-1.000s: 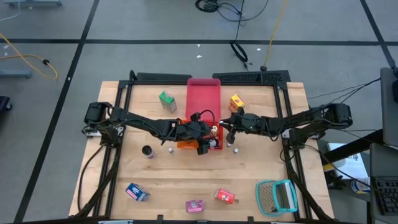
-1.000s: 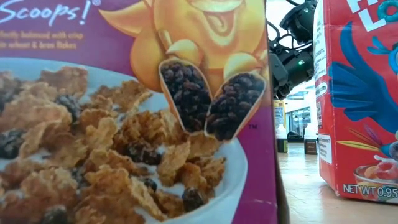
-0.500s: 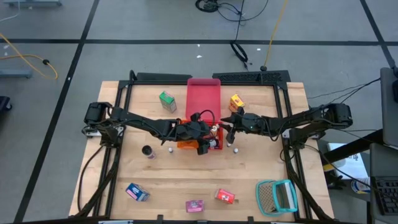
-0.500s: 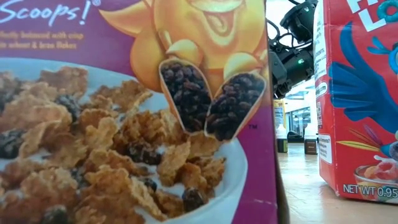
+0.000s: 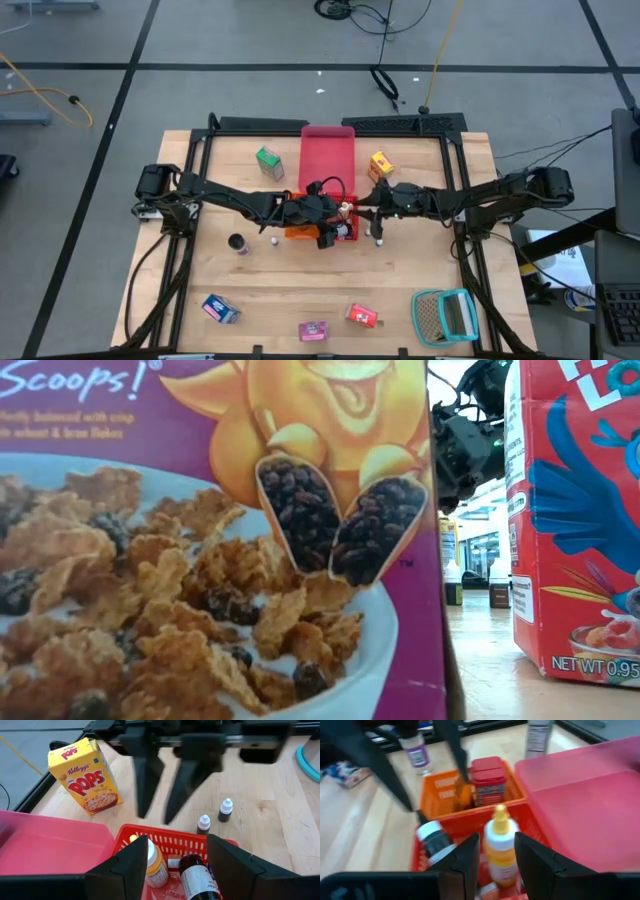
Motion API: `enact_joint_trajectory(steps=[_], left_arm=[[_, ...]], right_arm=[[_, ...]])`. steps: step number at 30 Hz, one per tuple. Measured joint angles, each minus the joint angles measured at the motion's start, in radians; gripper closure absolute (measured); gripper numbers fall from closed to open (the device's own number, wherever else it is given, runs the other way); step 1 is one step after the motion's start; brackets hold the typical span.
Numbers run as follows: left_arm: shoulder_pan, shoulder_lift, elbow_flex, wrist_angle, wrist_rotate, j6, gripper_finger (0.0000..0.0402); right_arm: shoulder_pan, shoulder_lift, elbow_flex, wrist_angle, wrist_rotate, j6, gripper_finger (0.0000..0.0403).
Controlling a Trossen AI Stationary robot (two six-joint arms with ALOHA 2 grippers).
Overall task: Pick & Place Kitchen Items
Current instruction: Put the small brown food coloring bottle into the red basket
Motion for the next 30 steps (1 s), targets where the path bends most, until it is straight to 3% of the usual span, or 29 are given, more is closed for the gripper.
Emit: enact_joint_trajectory(steps=[9,30], left_arm=[[0.0,0.0,0.0,-0.005,0.0,0.005,0.0202],[0.0,0.0,0.0,-0.005,0.0,0.007,0.0202]], right_arm=[[0.117,-0.109,0.0,-0.253,-0.001,0.018,0.0291],[0.331,-0.139,-0.001,-0.486,0.077,0.219,0.0303]])
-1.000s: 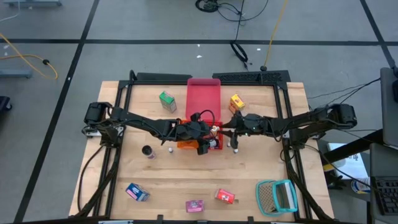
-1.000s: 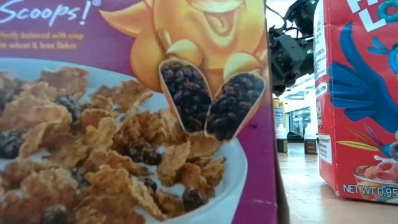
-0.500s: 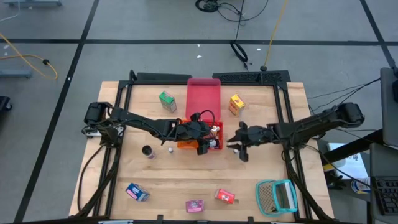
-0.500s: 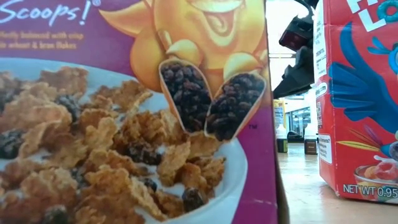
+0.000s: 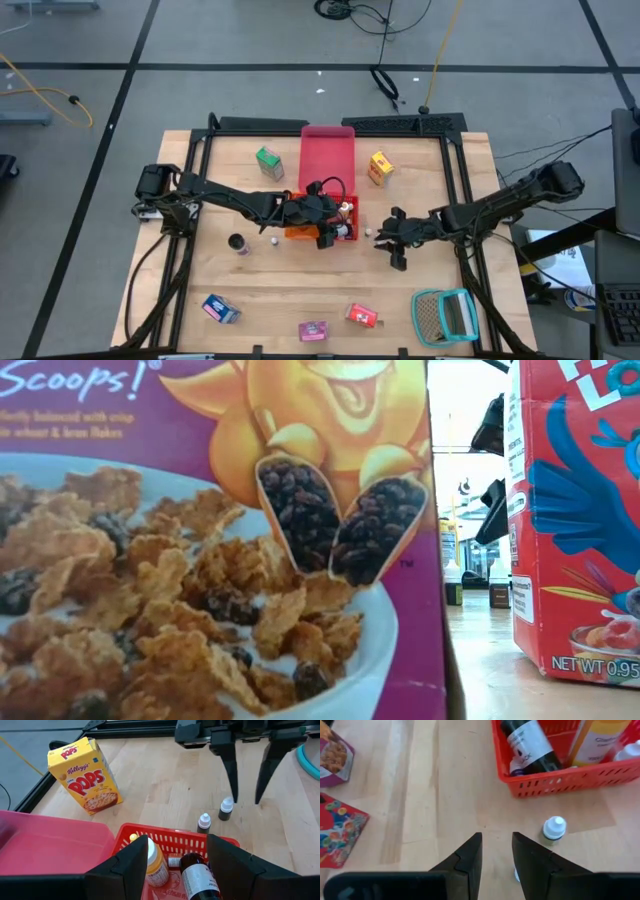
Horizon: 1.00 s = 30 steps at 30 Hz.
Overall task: Pick & Place Kitchen Items
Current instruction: Put the small brown food coloring bottle into the red basket
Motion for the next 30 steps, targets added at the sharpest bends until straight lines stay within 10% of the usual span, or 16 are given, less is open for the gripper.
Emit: enact_joint_trajectory(steps=[30], left_arm=[[0.0,0.0,0.0,0.006,0.0,0.0,0.0202]], right_arm=[[0.026,0.0,-0.189,0.217,0.138,0.07,0.0301]])
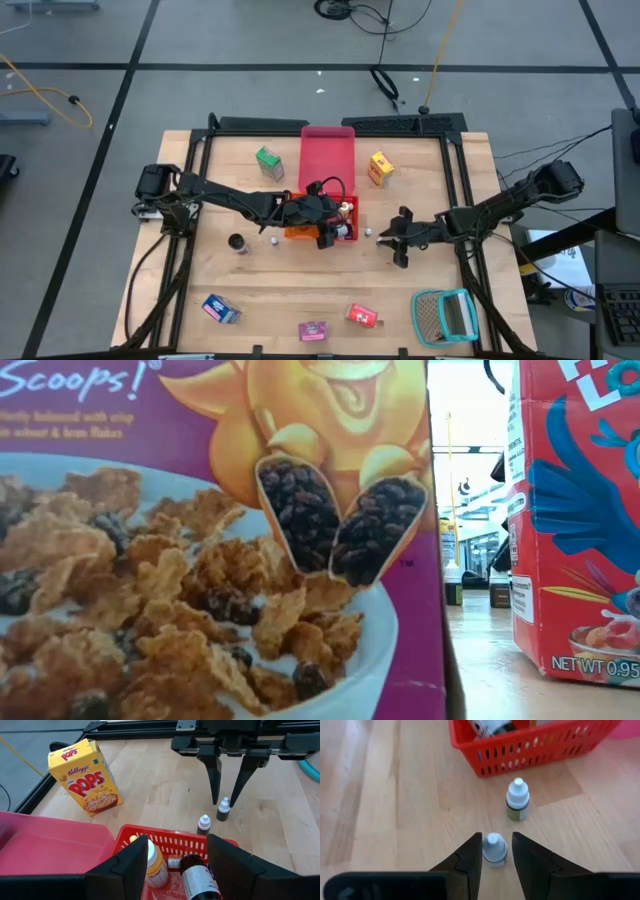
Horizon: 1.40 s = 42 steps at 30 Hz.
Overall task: Pick & Place Kitchen Items
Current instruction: Put the small brown food coloring bottle into the red basket
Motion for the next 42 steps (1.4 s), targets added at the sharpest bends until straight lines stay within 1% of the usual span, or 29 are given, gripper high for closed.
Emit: enact_joint_trajectory(steps=[5,10,16,20,23,33,42], left_arm=[[0.0,0.0,0.0,0.0,0.0,0.0,0.0202],[0.0,0.0,0.0,0.0,0.0,0.0,0.0202],[0.0,0.0,0.0,0.0,0.0,0.0,0.0202],[0.0,0.0,0.0,0.0,0.0,0.0,0.0202],[0.0,0.0,0.0,0.0,0.0,0.0,0.0202],[0.0,0.0,0.0,0.001,0.0,0.0,0.0202],[0.0,0.0,0.0,0.001,0.0,0.0,0.0202]], right_arm=[[0.0,0.0,-0.041,0.115,0.0,-0.014,0.0281],[0.0,0.0,-0.056,0.12,-0.004,-0.003,0.0264],[0.0,0.0,-0.059,0.122,-0.004,-0.01,0.0265],[0.0,0.0,-0.059,0.122,-0.004,-0.008,0.0273],[0.0,0.0,-0.059,0.122,-0.004,-0.007,0.0286],[0.0,0.0,-0.059,0.124,-0.004,-0.007,0.0365],[0.0,0.0,-0.048,0.118,-0.009,0.001,0.0364]])
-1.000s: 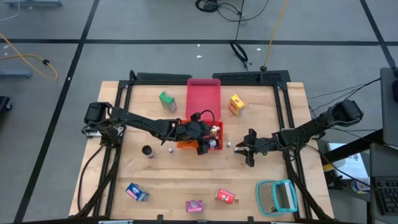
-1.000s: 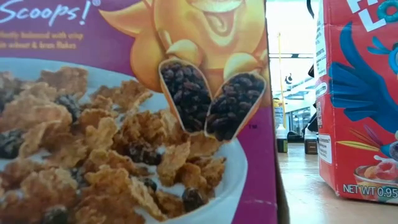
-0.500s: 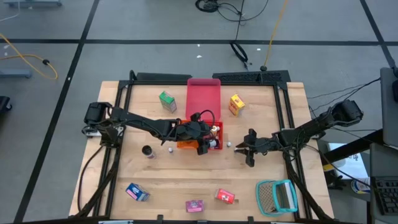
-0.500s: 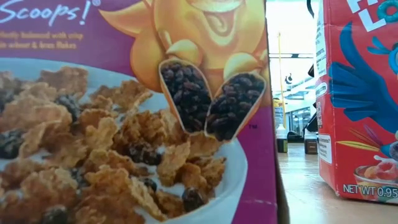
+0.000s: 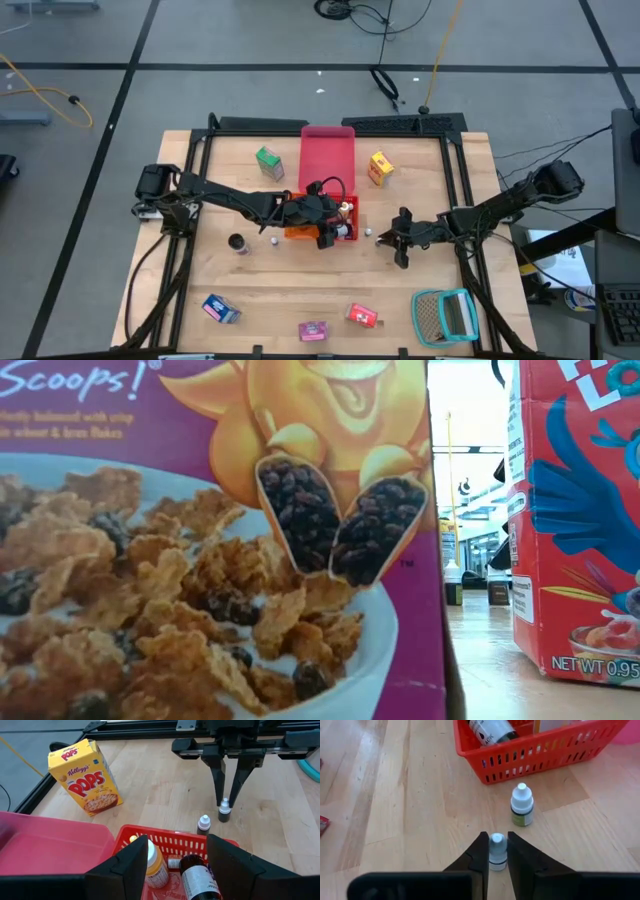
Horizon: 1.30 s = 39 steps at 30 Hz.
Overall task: Pick & Place Kitchen Items
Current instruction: Put the small brown food coloring bottle into the red basket
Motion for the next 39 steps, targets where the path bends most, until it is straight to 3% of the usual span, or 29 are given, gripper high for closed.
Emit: enact_joint_trajectory(steps=[8,19,36,39], left_arm=[[0.0,0.0,0.0,0.0,0.0,0.0,0.0202],[0.0,0.0,0.0,0.001,0.0,0.0,0.0202],[0.0,0.0,0.0,0.008,0.0,0.0,0.0202],[0.0,0.0,0.0,0.007,0.0,0.0,0.0202]], right_arm=[[0.0,-0.041,0.094,-0.097,-0.054,-0.038,0.0367],[-0.026,-0.106,0.222,-0.129,0.01,-0.196,0.0365],[-0.296,-0.023,0.274,-0.05,0.0,-0.299,0.0365],[-0.337,0.017,0.274,-0.014,-0.052,-0.308,0.0365]])
